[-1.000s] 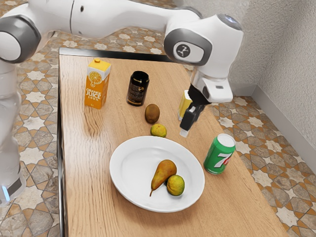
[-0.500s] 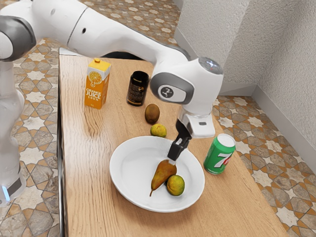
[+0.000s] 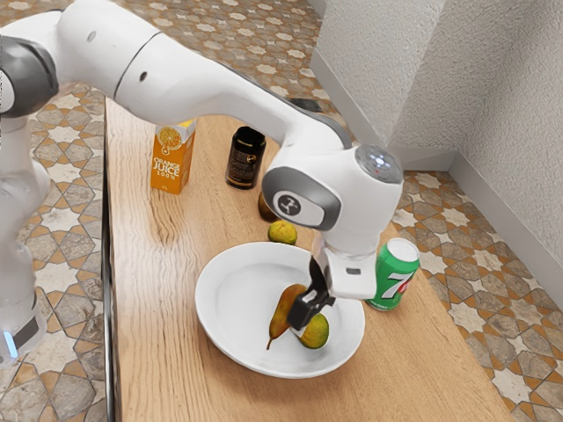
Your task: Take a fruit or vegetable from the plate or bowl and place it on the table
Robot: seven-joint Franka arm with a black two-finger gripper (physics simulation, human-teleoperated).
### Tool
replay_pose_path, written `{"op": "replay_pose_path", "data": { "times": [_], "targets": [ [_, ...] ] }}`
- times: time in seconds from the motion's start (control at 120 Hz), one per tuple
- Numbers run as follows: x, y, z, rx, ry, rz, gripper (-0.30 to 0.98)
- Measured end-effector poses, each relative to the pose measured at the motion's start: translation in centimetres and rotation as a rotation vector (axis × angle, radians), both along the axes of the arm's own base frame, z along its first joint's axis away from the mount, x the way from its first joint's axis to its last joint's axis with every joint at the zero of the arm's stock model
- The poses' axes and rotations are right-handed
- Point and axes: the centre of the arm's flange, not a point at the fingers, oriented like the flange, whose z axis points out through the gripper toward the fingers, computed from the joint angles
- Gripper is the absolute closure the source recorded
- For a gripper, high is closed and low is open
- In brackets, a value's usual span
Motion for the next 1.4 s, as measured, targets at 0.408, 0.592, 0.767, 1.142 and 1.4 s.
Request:
{"op": "replay_pose_path", "data": {
  "times": [0.408, 0.592, 0.767, 1.142, 1.4],
  "targets": [
    [1.6, -0.5, -2.9, 0.010, 0.040, -0.005, 0.00],
    [1.9, 0.0, -3.5, 0.013, 0.048, 0.002, 0.03],
    [2.2, 0.2, -4.1, 0.017, 0.057, 0.004, 0.11],
    [2.8, 0.1, -4.2, 0.017, 0.052, 0.007, 0.41],
    [2.2, -0.7, 1.8, -0.024, -0.042, -0.009, 0.45]
  ]
}}
